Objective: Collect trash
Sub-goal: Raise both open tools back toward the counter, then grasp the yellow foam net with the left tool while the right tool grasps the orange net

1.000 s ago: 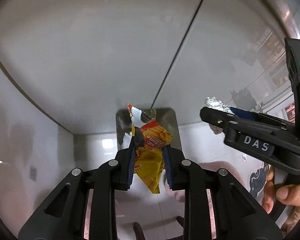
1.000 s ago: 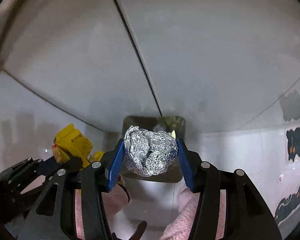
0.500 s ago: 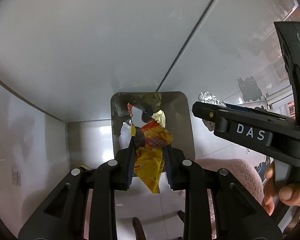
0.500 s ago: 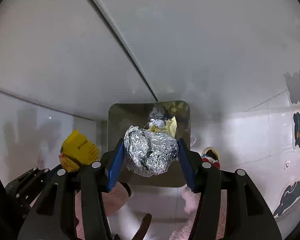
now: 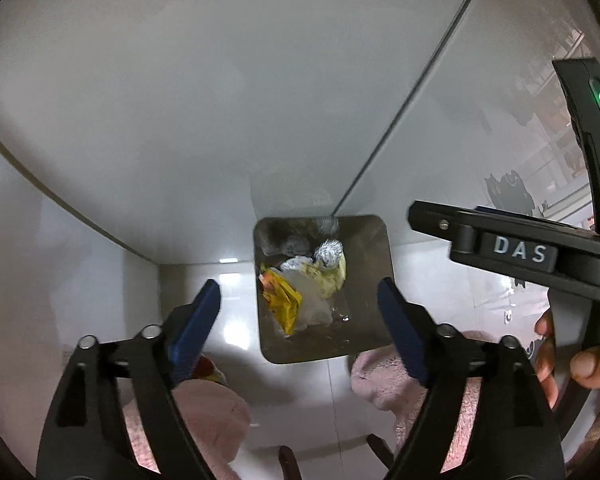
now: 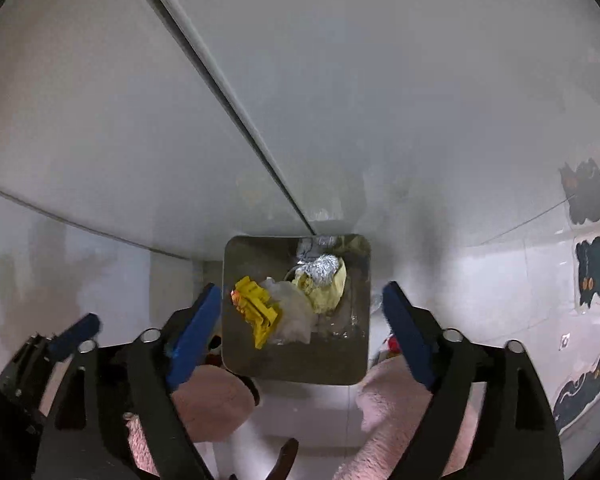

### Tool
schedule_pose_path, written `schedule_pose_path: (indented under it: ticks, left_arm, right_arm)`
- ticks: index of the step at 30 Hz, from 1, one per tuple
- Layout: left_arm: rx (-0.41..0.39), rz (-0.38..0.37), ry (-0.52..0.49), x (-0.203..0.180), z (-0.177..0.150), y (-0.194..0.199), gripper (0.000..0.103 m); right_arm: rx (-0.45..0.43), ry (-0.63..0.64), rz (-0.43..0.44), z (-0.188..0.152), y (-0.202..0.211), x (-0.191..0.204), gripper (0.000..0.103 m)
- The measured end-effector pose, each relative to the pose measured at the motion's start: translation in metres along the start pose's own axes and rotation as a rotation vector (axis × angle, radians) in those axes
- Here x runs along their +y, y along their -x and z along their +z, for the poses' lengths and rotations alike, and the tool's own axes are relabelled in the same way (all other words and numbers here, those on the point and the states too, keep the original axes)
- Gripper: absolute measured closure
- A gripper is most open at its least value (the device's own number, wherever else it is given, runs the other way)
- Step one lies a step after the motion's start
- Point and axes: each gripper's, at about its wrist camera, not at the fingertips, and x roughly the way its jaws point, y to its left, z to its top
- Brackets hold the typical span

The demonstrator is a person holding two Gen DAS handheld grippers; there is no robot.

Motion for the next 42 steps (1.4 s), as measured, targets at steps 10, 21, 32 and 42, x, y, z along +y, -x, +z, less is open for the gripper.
schedule_pose_path:
  ticks: [10, 21, 32, 42]
  left_arm:
    - [-0.167, 0.043, -0.006, 0.004, 0.009, 0.105, 0.008]
    - [-0.335, 0.050, -0.033, -0.008, 0.050, 0.220, 0.008]
    - [-0.447, 0.044, -0.032, -0.017, 0.153, 0.265, 0.008]
    - [-0.467, 0.059, -0.038, -0.023, 0.251, 0.235, 0.014]
  right_arm:
    - [-0.161, 0.026, 0.081, -0.006, 0.115, 0.003, 0.004]
    - [-0.390, 0.086, 0.134, 0.028, 0.253, 0.024, 0.004]
    - [-0.446, 0.067, 0.121, 0.133, 0.289, 0.021, 0.004]
    - [-0.397, 0.020, 0.094, 0.231, 0.246, 0.032, 0.021]
